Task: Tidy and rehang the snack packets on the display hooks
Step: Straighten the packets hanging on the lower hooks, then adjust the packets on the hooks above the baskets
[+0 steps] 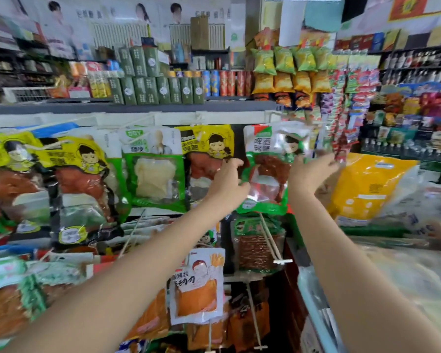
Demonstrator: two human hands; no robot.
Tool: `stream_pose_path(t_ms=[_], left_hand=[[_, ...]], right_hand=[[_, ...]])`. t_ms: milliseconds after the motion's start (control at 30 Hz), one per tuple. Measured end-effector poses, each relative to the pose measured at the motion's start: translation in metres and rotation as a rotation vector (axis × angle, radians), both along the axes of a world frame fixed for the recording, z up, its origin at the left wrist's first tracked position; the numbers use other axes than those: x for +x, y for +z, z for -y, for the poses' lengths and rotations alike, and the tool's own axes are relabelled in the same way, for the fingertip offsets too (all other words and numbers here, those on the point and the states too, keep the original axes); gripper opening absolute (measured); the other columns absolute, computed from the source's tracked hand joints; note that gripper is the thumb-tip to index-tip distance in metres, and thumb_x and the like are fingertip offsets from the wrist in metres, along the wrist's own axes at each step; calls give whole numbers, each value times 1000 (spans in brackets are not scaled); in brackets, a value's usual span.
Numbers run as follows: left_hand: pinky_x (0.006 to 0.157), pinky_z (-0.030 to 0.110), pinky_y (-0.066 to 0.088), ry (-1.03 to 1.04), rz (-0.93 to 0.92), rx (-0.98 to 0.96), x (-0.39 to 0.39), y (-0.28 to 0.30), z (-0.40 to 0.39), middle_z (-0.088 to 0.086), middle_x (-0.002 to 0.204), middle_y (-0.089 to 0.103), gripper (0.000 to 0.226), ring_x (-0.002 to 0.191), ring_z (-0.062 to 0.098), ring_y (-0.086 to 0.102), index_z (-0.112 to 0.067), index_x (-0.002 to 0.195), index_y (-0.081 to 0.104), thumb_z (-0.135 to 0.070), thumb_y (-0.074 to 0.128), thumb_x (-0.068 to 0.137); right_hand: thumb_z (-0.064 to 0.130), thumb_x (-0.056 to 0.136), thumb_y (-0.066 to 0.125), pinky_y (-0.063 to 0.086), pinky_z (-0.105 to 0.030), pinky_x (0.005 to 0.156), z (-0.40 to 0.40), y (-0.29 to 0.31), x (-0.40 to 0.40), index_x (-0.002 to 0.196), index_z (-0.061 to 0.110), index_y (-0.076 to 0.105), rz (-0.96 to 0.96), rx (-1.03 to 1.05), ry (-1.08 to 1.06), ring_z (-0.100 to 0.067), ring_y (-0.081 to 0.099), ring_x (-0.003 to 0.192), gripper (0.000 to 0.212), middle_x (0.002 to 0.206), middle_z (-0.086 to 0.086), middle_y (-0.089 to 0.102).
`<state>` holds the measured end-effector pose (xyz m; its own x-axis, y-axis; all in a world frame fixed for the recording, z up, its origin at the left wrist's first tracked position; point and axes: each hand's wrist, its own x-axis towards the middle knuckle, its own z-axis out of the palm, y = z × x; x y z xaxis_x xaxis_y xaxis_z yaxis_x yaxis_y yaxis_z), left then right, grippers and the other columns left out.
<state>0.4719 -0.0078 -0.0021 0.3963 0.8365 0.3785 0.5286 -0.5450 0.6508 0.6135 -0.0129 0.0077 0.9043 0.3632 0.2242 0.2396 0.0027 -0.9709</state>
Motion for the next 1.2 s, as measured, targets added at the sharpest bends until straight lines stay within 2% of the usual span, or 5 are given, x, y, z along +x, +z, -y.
stream_pose_path(t_ms=[233, 433, 667, 933, 1200], left_hand=[[79, 23, 46, 125, 76, 248, -110, -31, 2, 2, 118, 51, 35, 95, 6, 53, -13, 118, 48, 0, 50, 85], [75, 17, 37, 407, 153, 295, -250, -34, -8, 7, 109, 54, 26, 96, 19, 54, -6, 110, 53, 1, 52, 85], [82, 29, 45, 486, 161, 250, -370, -18, -15, 4, 112, 51, 21, 88, 10, 50, -9, 111, 50, -4, 48, 90], [87, 26, 41, 357, 127, 308, -385, -13, -20, 5, 111, 46, 25, 101, 15, 47, -10, 109, 51, 0, 49, 86], [93, 17, 21, 246, 216, 641, -337, 23, 4, 10, 115, 45, 28, 112, 19, 37, -13, 110, 55, -26, 51, 86]], right_hand=[[-1, 80, 50, 49, -39, 79, -16, -43, -136, 77, 14, 60, 39, 55, 460, -25, 59, 79, 19, 82, -9, 63], [8, 84, 58, 45, -32, 87, -30, -11, -277, 106, 1, 59, 364, -21, 887, -26, 58, 97, 23, 105, -16, 62], [24, 84, 63, 26, -32, 106, -71, 12, -343, 138, 0, 28, 178, -125, 514, -31, 30, 133, 68, 143, -19, 26], [17, 88, 57, 33, -27, 56, -53, 25, -343, 64, 18, 37, 249, -9, 559, -21, 42, 70, 31, 63, 1, 41], [16, 92, 50, 35, -38, 64, 16, 47, -326, 89, 10, 47, 237, 284, 528, -23, 43, 77, 7, 79, -10, 49]])
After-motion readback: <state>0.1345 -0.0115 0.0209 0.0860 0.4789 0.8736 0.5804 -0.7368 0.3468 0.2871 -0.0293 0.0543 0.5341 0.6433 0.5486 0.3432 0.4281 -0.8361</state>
